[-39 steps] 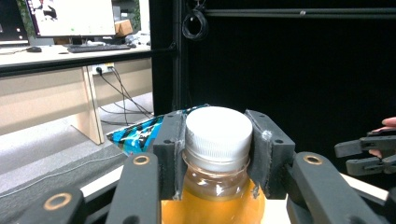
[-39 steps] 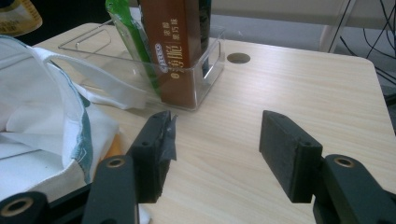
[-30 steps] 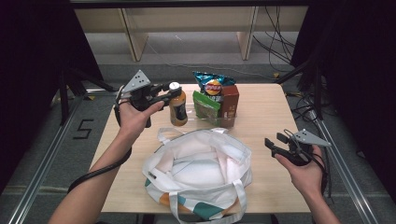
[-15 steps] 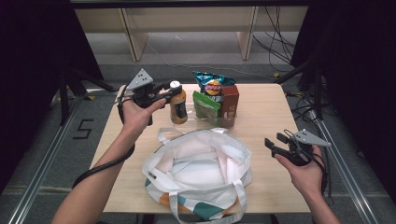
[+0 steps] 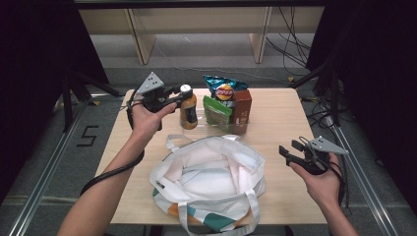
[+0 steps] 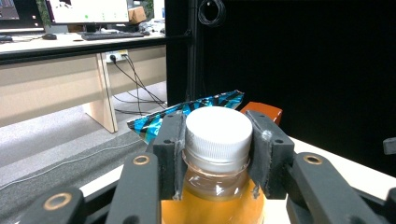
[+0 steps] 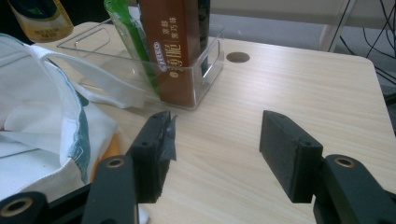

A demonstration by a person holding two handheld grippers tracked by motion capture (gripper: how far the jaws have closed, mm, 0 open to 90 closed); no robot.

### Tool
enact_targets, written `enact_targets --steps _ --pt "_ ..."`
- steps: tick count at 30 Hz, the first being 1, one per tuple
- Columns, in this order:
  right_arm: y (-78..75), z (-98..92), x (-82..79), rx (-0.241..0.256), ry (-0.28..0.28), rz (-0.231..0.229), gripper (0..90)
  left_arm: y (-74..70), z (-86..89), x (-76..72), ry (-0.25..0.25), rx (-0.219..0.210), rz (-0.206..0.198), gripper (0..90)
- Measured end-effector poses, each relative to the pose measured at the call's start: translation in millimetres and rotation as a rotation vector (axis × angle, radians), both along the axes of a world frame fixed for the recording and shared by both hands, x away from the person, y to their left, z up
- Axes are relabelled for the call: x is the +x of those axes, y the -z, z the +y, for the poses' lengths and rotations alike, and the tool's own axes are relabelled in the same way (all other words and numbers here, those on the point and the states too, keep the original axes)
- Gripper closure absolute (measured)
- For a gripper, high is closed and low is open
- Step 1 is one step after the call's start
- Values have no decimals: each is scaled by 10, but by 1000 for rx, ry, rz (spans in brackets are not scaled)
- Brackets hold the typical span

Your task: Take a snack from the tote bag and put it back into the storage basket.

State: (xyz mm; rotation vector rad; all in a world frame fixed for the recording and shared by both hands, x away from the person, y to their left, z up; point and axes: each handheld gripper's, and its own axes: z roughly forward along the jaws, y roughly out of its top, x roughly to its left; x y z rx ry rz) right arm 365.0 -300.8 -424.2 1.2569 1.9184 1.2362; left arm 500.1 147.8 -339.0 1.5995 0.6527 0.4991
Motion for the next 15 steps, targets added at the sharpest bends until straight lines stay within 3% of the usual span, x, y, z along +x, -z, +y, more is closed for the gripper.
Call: enact_targets --steps 3,6,8,9,12,14,15 --pt "2 20 -9 17 20 2 447 8 5 24 -2 -4 4 590" --pt "3 4 -1 2 20 5 447 5 5 49 -6 0 4 590" --pt "-7 23 -21 26 14 23 446 0 3 57 -7 1 3 590" --pt "0 -7 10 -6 -5 -16 446 -4 3 64 -5 0 2 590" --pt "-5 23 -5 30 21 8 446 -29 6 87 -5 -1 3 590" --pt "3 -15 9 -9 -15 -6 446 -41 2 104 -9 1 1 590" --pt "9 4 12 14 -4 -9 446 -42 1 115 -10 2 1 590"
